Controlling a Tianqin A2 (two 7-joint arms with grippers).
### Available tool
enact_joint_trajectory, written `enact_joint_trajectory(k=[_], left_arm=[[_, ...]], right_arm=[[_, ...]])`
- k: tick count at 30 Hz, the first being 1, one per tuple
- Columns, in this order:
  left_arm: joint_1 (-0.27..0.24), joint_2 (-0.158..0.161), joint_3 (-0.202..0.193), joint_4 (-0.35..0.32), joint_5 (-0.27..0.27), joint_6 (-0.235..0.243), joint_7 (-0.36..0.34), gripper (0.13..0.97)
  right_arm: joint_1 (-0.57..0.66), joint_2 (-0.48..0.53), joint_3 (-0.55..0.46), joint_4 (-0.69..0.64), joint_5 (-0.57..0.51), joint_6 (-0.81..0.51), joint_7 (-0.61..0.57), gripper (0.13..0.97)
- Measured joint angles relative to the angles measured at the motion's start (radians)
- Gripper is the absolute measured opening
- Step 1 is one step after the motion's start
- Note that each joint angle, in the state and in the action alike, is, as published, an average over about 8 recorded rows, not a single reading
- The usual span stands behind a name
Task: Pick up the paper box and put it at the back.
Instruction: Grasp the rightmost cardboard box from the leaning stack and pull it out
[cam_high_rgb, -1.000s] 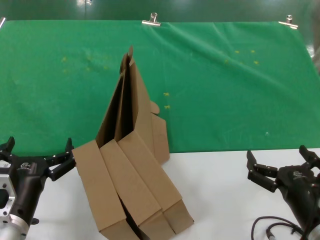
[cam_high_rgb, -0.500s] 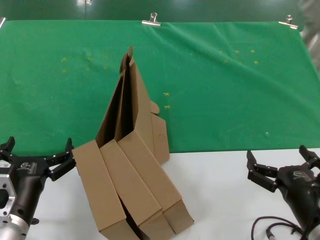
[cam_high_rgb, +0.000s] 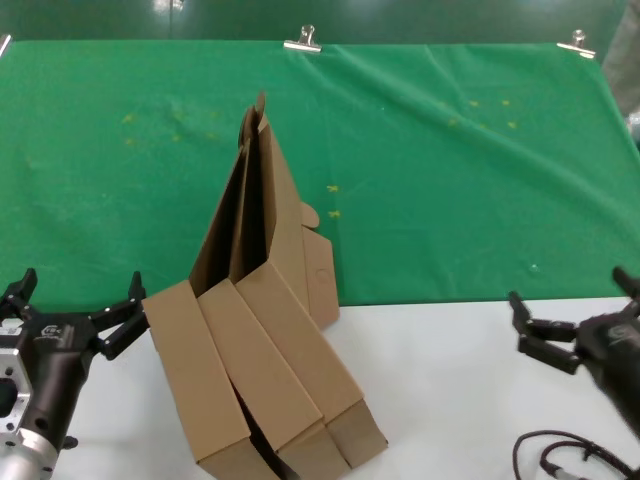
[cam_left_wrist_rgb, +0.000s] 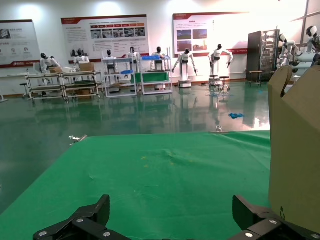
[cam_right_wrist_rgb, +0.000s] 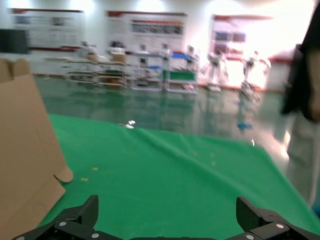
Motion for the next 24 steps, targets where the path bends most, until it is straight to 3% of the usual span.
enact_joint_trajectory(k=[5,9,12,17,24], left_arm=[[0.000,0.000,0.000,0.000,0.000,0.000,0.000,0.832],[0.000,0.000,0.000,0.000,0.000,0.000,0.000,0.812],[0.000,0.000,0.000,0.000,0.000,0.000,0.000,0.750],[0.000,0.000,0.000,0.000,0.000,0.000,0.000,0.668],[0.000,0.000,0.000,0.000,0.000,0.000,0.000,0.482]], right_arm=[[0.053,0.061,0.103,-0.121,0.099,-0.239,-0.228,0.966],[0.099,0.174,0.090,-0.249,0.192,-0.437,-0.425,0.966],[0.133,0.272,0.012,-0.338,0.265,-0.574,-0.566,0.966],[0.224,0.404,-0.201,-0.489,0.403,-0.805,-0.766,0.966],[0.427,0.420,-0.466,-0.690,0.494,-1.106,-0.866,0.963]])
